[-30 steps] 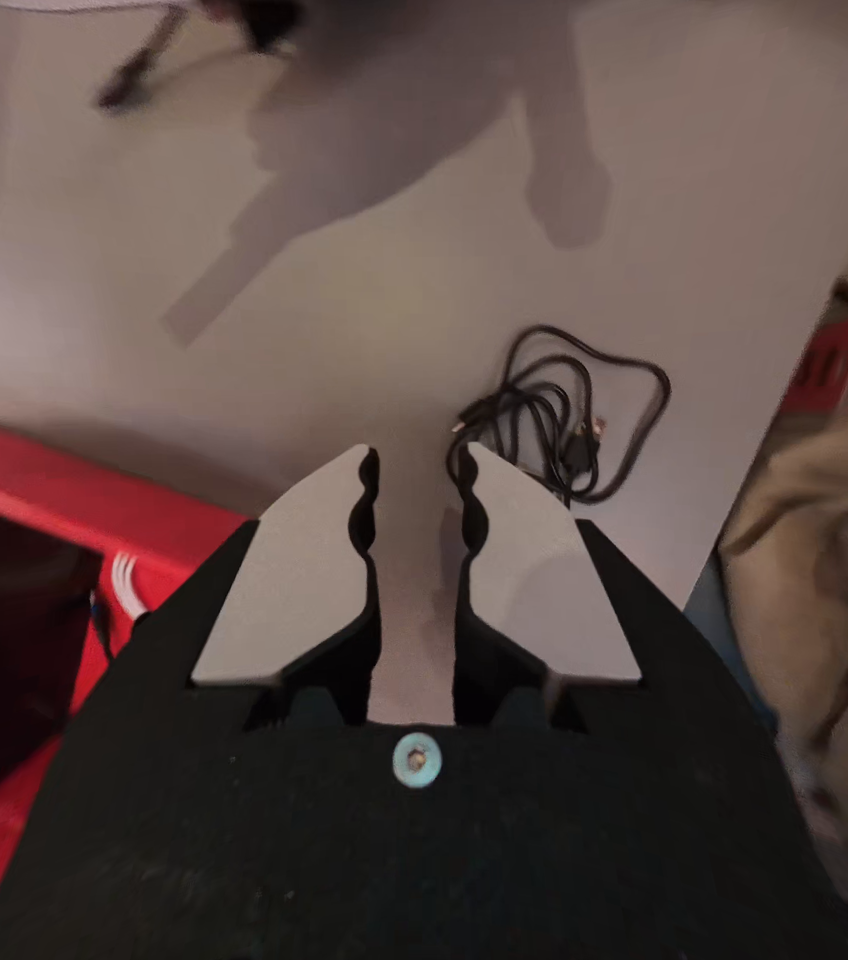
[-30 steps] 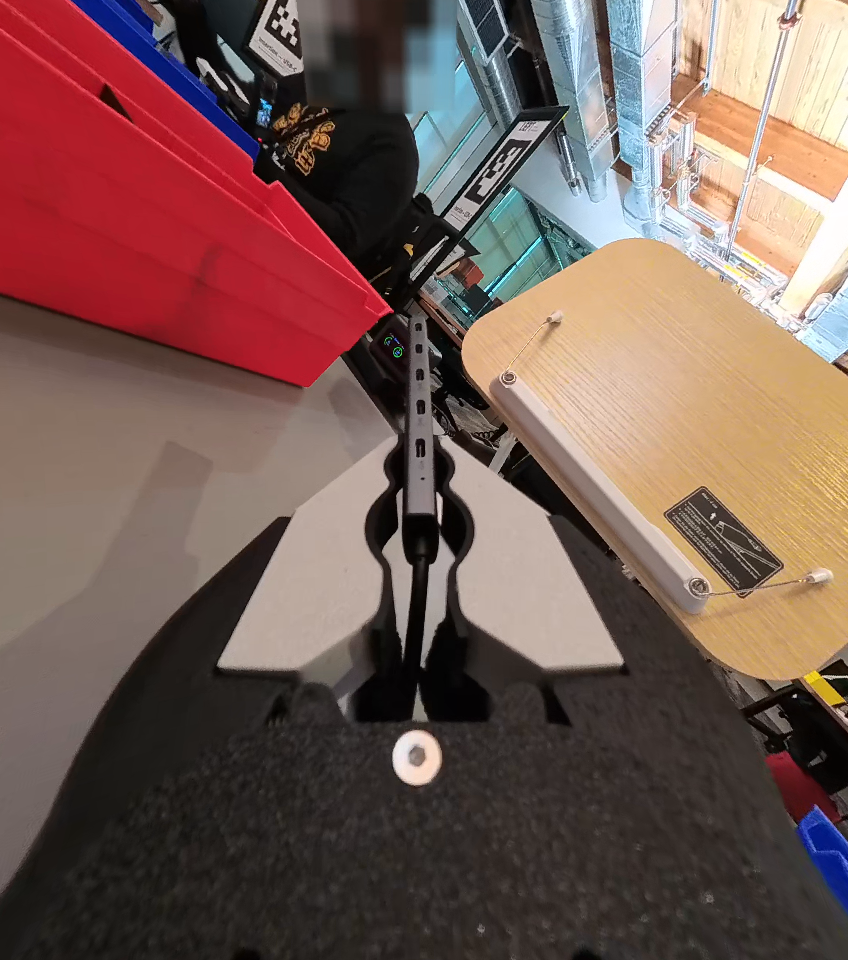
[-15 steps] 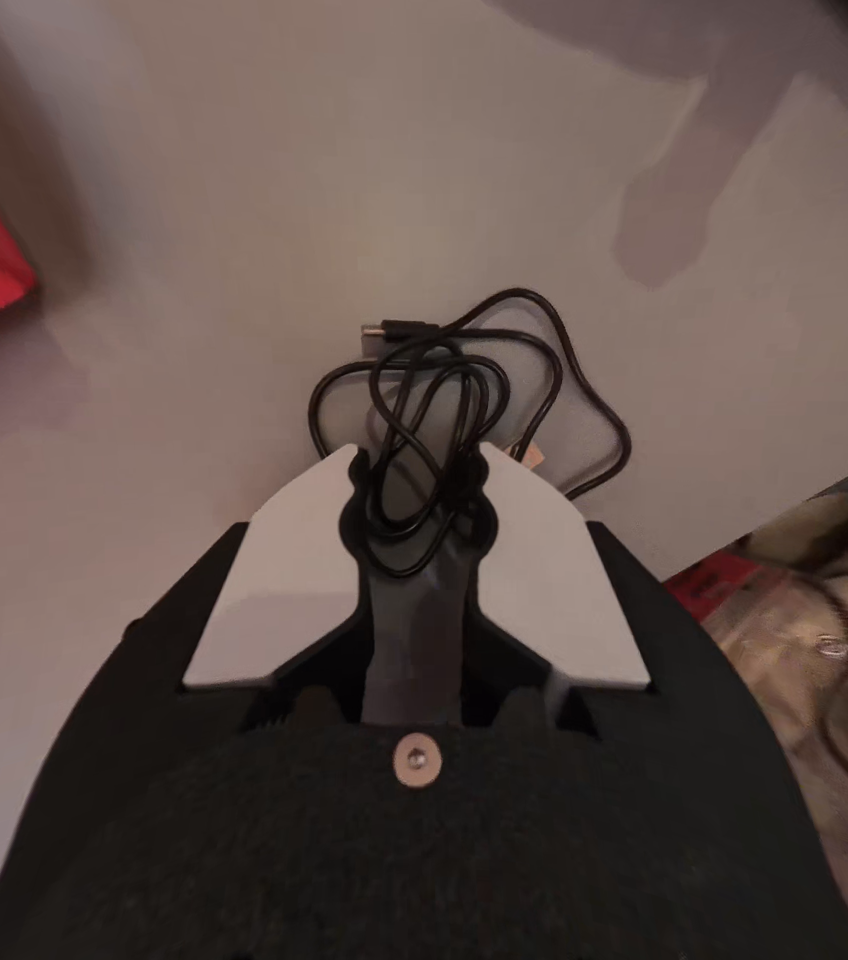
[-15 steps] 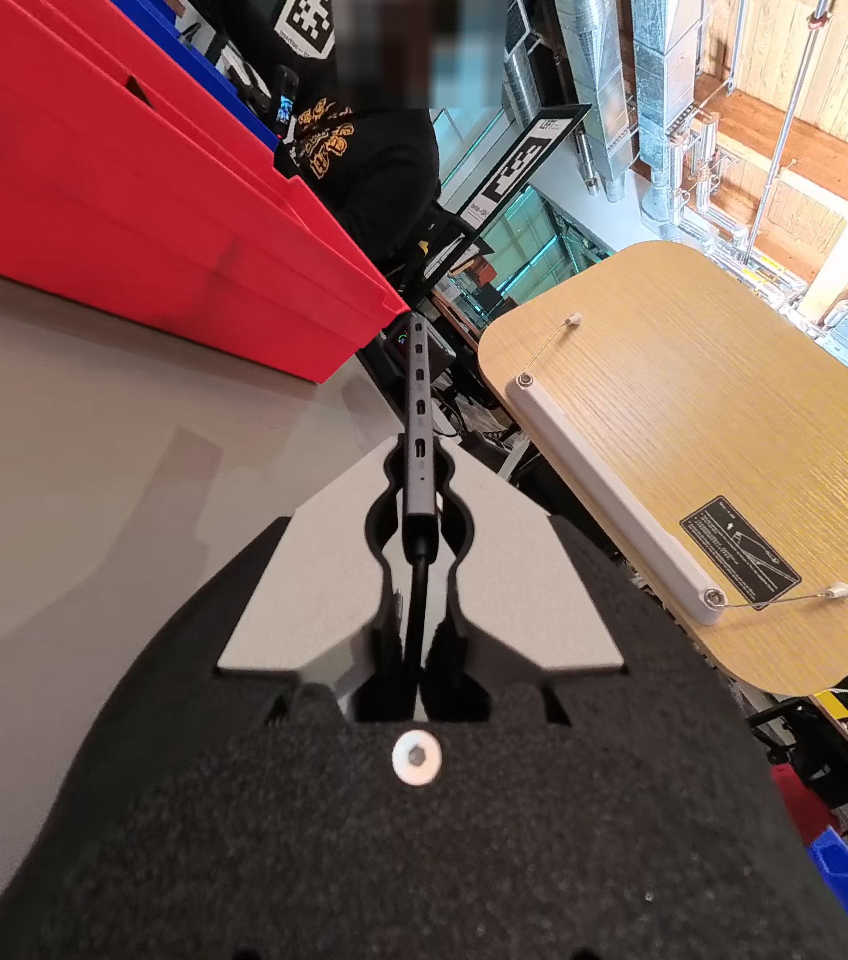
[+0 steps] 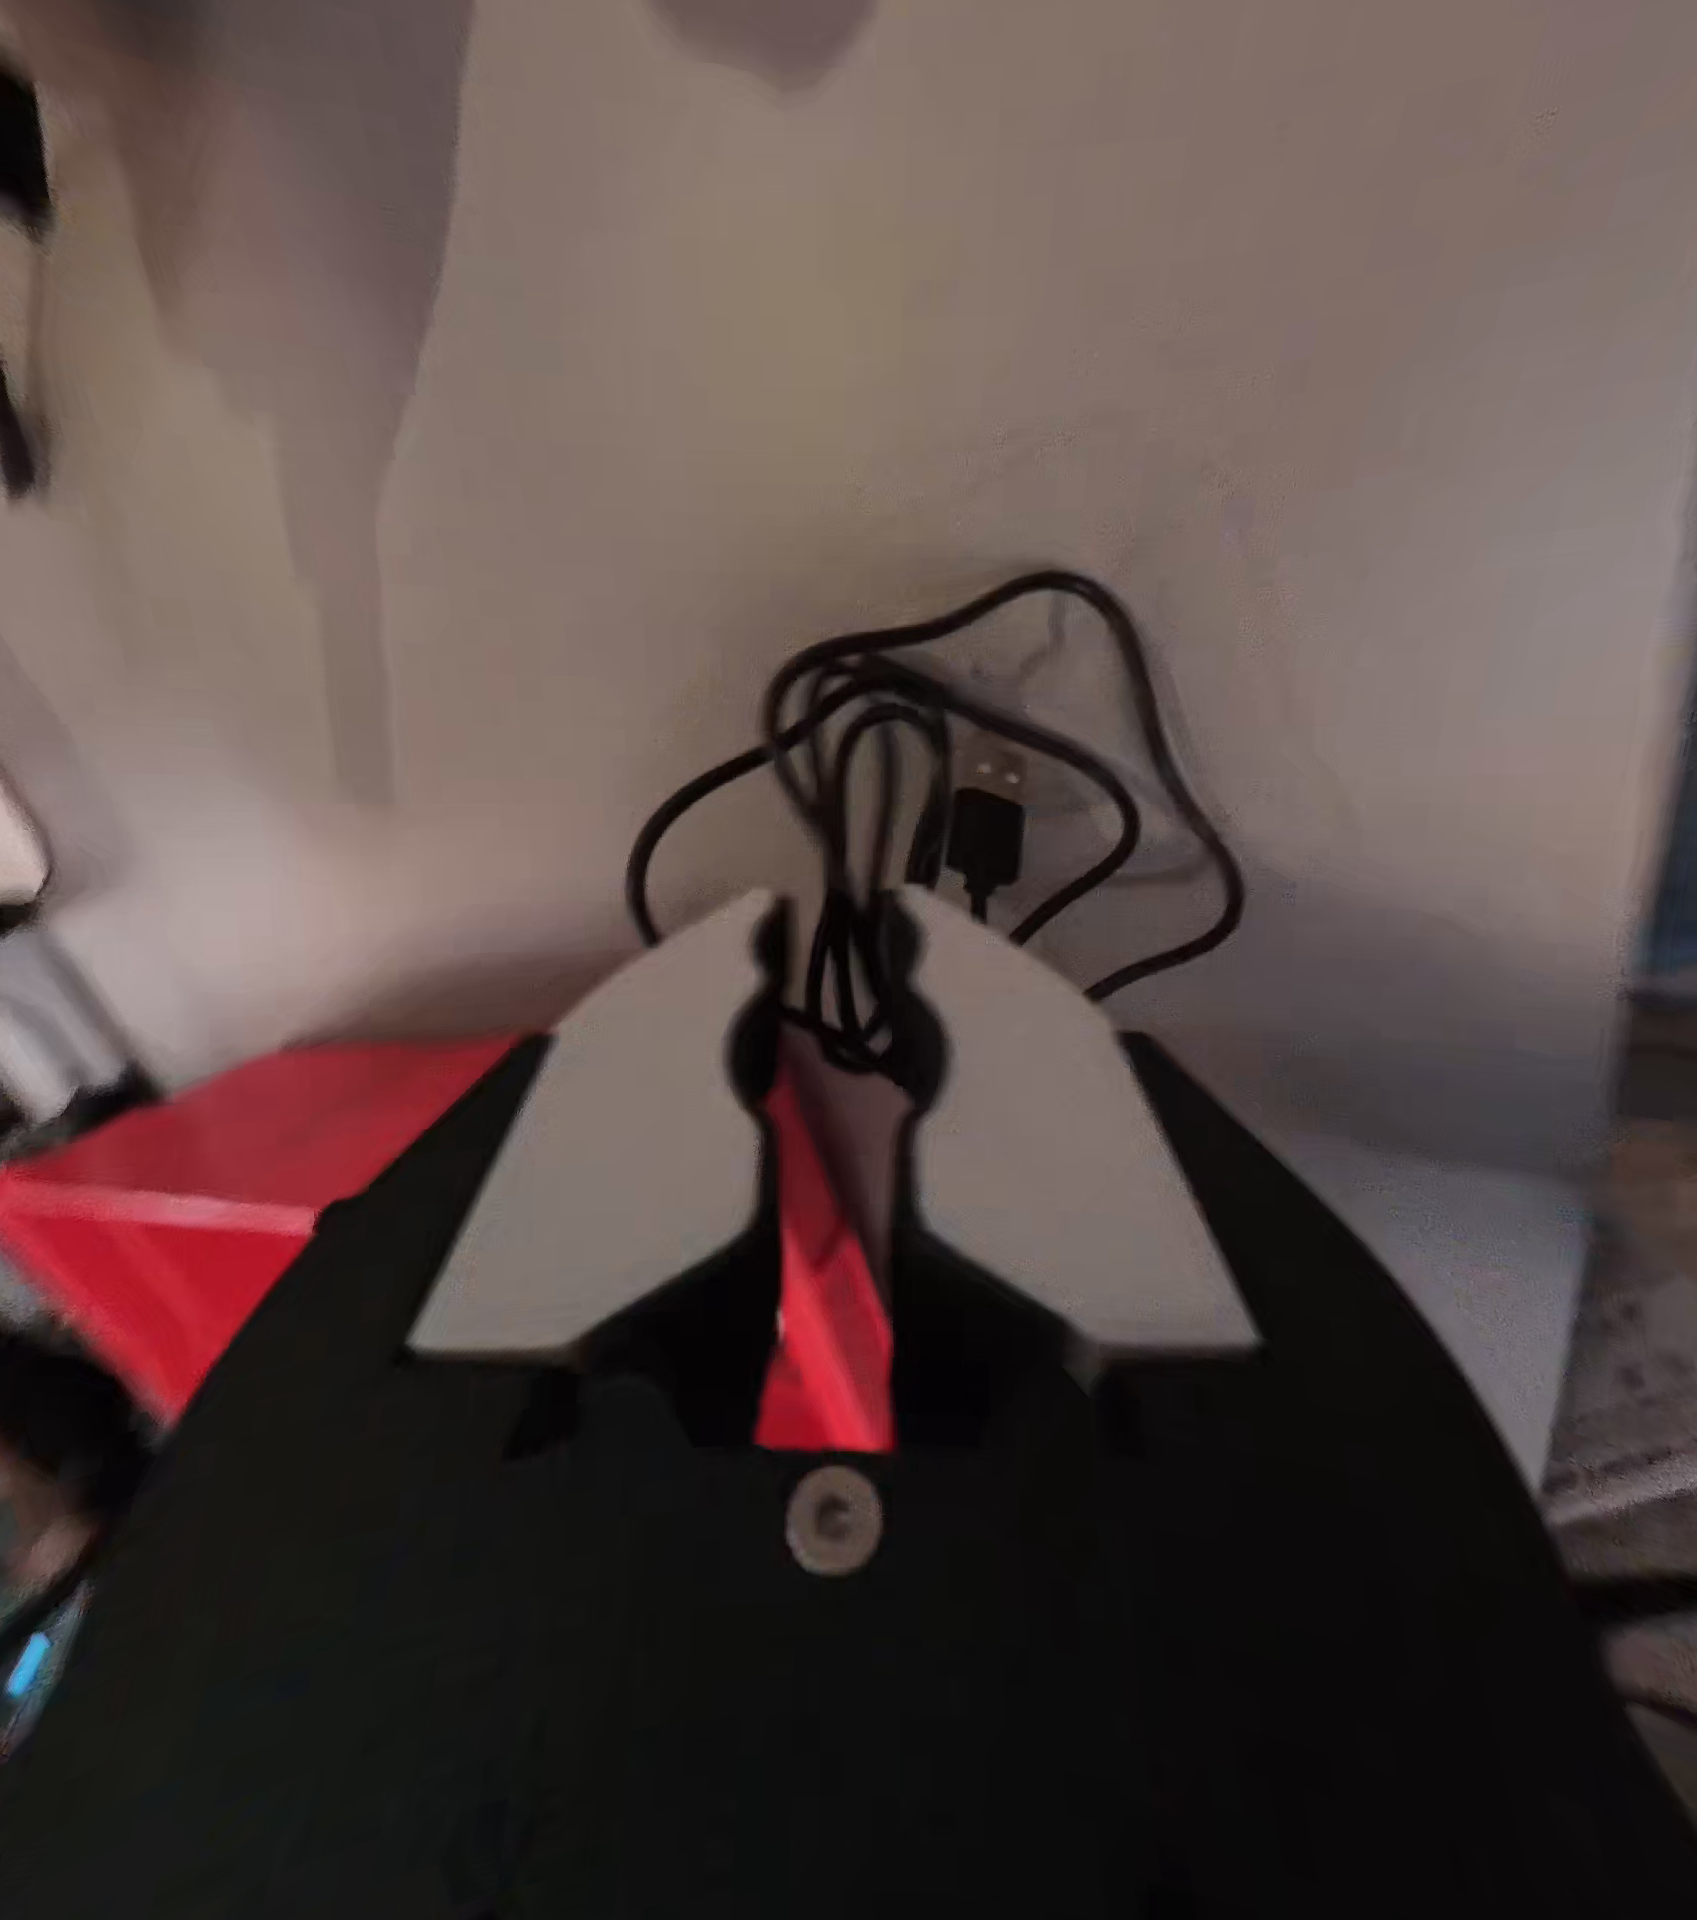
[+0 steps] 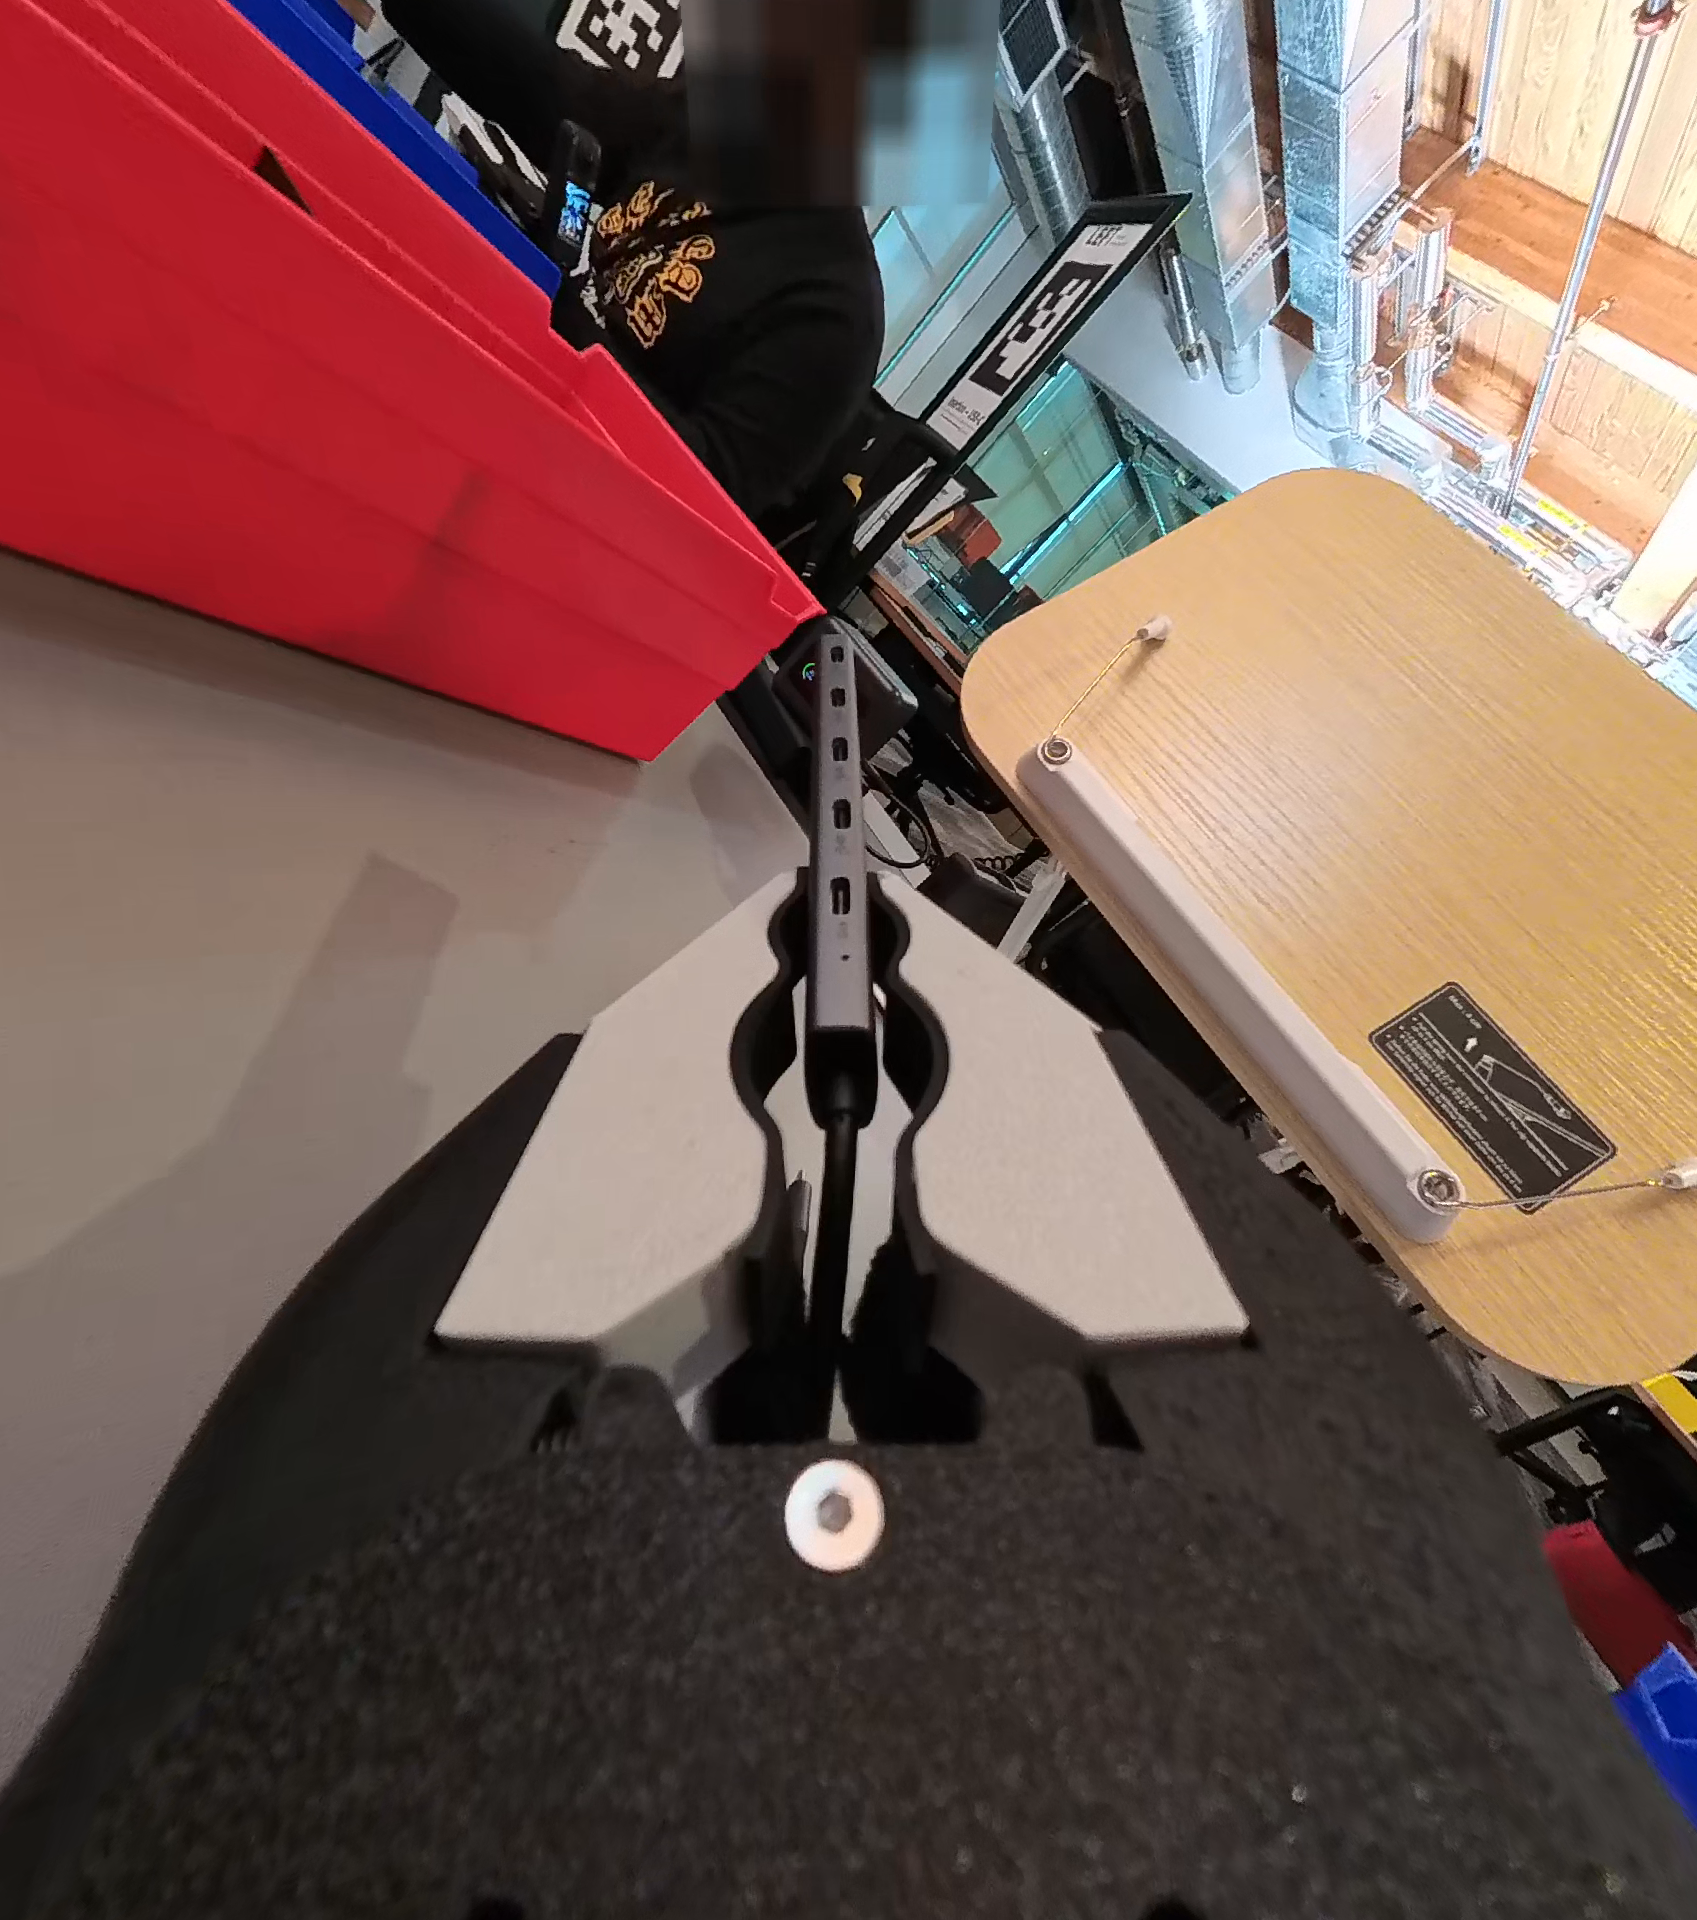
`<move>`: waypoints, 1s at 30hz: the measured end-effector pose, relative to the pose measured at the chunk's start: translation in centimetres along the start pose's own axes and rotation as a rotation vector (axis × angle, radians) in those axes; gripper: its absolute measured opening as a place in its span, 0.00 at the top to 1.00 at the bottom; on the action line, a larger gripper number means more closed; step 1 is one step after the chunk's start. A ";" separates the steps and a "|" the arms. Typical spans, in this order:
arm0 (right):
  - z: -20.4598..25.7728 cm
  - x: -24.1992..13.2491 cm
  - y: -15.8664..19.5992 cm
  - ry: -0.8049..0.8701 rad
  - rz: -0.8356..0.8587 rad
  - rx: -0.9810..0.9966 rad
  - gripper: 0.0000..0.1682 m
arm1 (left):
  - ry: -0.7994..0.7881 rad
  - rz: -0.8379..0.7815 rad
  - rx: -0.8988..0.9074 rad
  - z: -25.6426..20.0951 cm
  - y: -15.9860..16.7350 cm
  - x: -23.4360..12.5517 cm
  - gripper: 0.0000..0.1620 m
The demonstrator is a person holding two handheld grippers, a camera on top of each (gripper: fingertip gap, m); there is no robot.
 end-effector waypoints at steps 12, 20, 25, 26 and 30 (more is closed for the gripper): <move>0.2 0.1 0.1 -0.010 0.005 0.001 0.95 | -0.042 -0.300 -0.734 -3.1 0.7 0.5 0.87; 0.3 0.2 0.1 -0.016 0.008 0.003 0.95 | 0.121 -0.343 -0.712 -3.1 -0.2 2.9 0.88; 0.3 0.2 0.1 -0.017 0.009 0.002 0.95 | 0.232 -0.362 -0.963 -2.1 -1.2 4.5 0.87; 0.3 0.1 0.1 -0.019 0.009 0.004 0.95 | 0.240 -0.371 -1.012 -2.1 -1.3 4.6 0.87; 0.3 0.2 0.2 -0.022 0.012 0.007 0.95 | 0.158 -0.358 -1.173 -2.1 -1.3 5.1 0.94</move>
Point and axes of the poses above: each gripper's, where its closed fingertips meet, x out along the fingers, y out of its underside, z = x × y across the jaws, the point moved 2 cm from there along -x, back along the fingers, and after that the axes turned 7 degrees about z, right-handed, at the moved point
